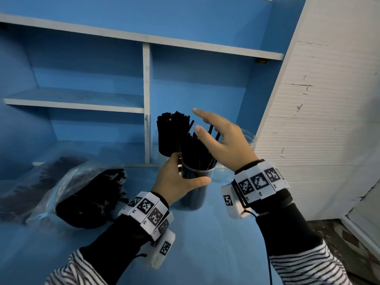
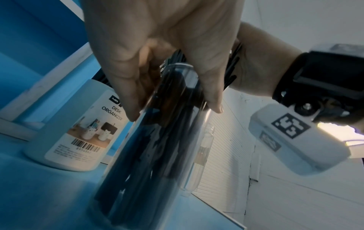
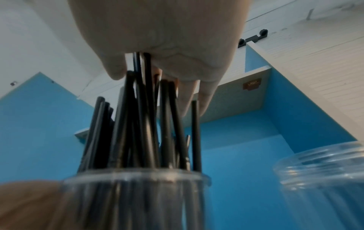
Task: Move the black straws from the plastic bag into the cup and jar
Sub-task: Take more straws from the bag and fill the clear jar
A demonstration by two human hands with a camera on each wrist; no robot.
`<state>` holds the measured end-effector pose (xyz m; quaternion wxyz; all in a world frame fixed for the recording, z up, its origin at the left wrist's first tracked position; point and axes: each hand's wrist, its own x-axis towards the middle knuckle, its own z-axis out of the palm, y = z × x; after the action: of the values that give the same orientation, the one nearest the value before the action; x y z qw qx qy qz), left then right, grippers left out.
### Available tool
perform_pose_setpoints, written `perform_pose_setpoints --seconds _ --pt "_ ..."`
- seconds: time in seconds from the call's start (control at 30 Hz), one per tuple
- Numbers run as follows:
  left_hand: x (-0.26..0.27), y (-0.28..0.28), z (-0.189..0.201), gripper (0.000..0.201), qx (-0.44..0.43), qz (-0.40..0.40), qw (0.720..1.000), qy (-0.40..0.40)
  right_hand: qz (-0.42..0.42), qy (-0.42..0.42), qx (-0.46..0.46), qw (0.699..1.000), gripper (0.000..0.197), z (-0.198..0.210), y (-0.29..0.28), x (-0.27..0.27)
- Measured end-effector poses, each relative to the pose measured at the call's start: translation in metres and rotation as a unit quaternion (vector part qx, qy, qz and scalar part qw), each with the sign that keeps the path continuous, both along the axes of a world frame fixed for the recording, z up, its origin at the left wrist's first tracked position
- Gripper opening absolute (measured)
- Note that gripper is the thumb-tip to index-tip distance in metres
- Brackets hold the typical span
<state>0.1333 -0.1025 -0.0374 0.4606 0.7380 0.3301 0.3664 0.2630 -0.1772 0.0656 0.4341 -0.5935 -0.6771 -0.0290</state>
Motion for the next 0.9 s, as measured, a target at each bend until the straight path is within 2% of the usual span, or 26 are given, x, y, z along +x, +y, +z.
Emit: perform_pose_setpoints --seconds 0.1,0.27,0.43,0.5,0.57,0.63,0.7,0.77,0.83,0.9 --pt "0.000 -0.001 0.000 0.090 0.002 0.000 1.000 0.001 -0.006 -0.003 0.049 0.999 0.041 0.000 0.001 0.002" --pt "-0.001 -0.003 0.003 0.081 0.001 0.004 1.000 0.012 -0.046 0.040 0.078 0.995 0.022 -0.005 0.006 0.002" --pt "-0.002 -0.003 0.005 0.082 0.003 0.002 1.000 0.015 -0.077 0.005 0.028 0.997 0.025 -0.003 0.009 -0.002" --pt "-0.002 -0.003 0.005 0.082 0.008 0.003 1.000 0.017 -0.079 0.039 0.051 0.995 0.023 0.001 0.008 -0.001" --pt "-0.001 -0.003 0.005 0.083 0.007 0.002 1.000 0.015 -0.080 0.073 0.073 0.991 0.016 0.004 0.006 -0.001" --pt "-0.001 -0.004 0.005 0.086 -0.002 0.001 1.000 0.016 -0.081 0.049 0.043 0.995 0.009 0.003 0.007 -0.001" --pt "-0.001 -0.004 0.006 0.093 -0.014 0.000 1.000 0.014 -0.087 0.003 -0.014 0.996 0.014 -0.002 0.009 -0.001" --pt "-0.002 -0.004 0.007 0.095 -0.019 -0.001 1.000 0.014 -0.098 -0.017 -0.021 0.995 0.028 -0.004 0.008 -0.001" --pt "-0.002 -0.005 0.007 0.094 -0.018 0.001 1.000 0.020 -0.093 -0.007 0.006 0.996 0.037 -0.003 0.003 -0.005" --pt "-0.001 -0.007 0.006 0.094 -0.014 0.004 1.000 0.022 -0.063 0.011 -0.016 0.998 0.037 0.001 -0.002 -0.010"
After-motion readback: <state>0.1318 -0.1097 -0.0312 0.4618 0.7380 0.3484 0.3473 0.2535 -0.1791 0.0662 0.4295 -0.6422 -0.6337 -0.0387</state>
